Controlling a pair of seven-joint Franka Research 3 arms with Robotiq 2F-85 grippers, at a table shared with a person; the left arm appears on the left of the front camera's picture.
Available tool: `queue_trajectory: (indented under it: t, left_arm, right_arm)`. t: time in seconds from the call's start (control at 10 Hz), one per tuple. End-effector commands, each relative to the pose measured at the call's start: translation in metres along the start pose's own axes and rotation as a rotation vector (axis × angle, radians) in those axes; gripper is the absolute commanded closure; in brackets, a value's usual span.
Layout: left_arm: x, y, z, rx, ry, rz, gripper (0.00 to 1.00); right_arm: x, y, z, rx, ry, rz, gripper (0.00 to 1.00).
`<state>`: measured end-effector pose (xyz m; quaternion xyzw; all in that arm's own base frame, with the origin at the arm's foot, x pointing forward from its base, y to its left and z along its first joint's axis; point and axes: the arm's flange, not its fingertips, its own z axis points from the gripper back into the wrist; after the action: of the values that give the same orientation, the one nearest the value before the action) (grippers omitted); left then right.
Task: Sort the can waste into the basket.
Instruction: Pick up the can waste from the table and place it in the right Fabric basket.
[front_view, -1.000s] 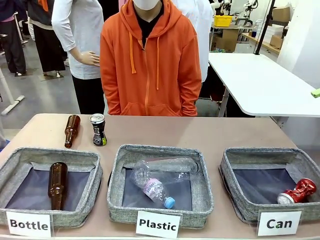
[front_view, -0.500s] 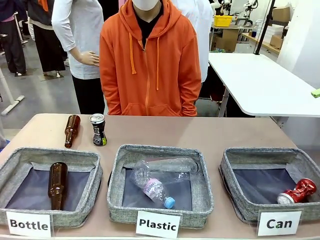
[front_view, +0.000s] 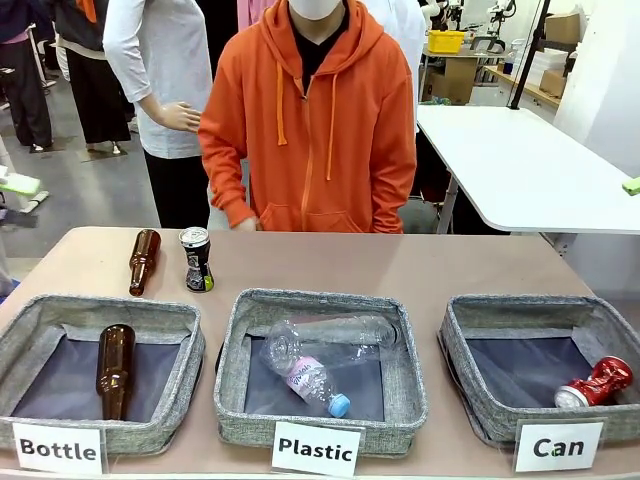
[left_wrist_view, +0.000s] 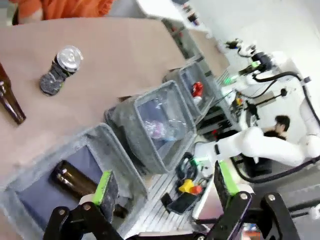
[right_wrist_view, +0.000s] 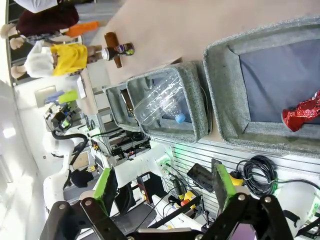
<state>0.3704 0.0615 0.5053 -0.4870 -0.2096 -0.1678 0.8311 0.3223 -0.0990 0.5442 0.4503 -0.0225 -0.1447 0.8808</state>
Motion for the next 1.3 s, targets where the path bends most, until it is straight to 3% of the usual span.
queue_trajectory:
  t: [0.0, 0.1, 0.3, 0.4, 0.6, 0.7, 0.8, 0.9, 1.0, 1.2]
  left_arm:
    - [0.017, 0.024, -0.012, 0.127, 0.012, -0.185, 0.0]
    - [0.019, 0.032, -0.02, 0.235, -0.063, -0.361, 0.0]
    - [0.018, 0.037, -0.017, 0.28, -0.222, -0.577, 0.0]
    - [0.032, 0.026, -0.021, 0.212, -0.012, -0.343, 0.0]
    - [0.032, 0.026, -0.021, 0.212, -0.012, -0.343, 0.0]
    - [0.03, 0.034, -0.019, 0.258, -0.066, -0.431, 0.0]
    - [0.045, 0.05, -0.002, 0.142, -0.072, -0.422, 0.0]
    - [0.058, 0.077, 0.038, 0.104, -0.158, -0.409, 0.0]
    - [0.051, 0.09, 0.074, 0.069, -0.206, -0.444, 0.0]
    - [0.013, 0.083, 0.137, 0.17, -0.311, -0.444, 0.0]
  right_arm:
    - [0.001, -0.002, 0.006, -0.012, 0.01, 0.016, 0.0]
    - [0.001, -0.002, 0.006, -0.012, 0.01, 0.016, 0.0]
    - [0.001, -0.002, 0.006, -0.012, 0.01, 0.016, 0.0]
    - [0.001, -0.002, 0.006, -0.012, 0.01, 0.016, 0.0]
    - [0.001, -0.002, 0.006, -0.012, 0.01, 0.016, 0.0]
    - [0.001, -0.002, 0.006, -0.012, 0.01, 0.016, 0.0]
    - [0.001, -0.002, 0.006, -0.012, 0.01, 0.016, 0.0]
    - [0.001, -0.002, 0.006, -0.012, 0.01, 0.016, 0.0]
    - [0.001, -0.002, 0.006, -0.012, 0.01, 0.016, 0.0]
    - [0.001, -0.002, 0.006, -0.012, 0.01, 0.016, 0.0]
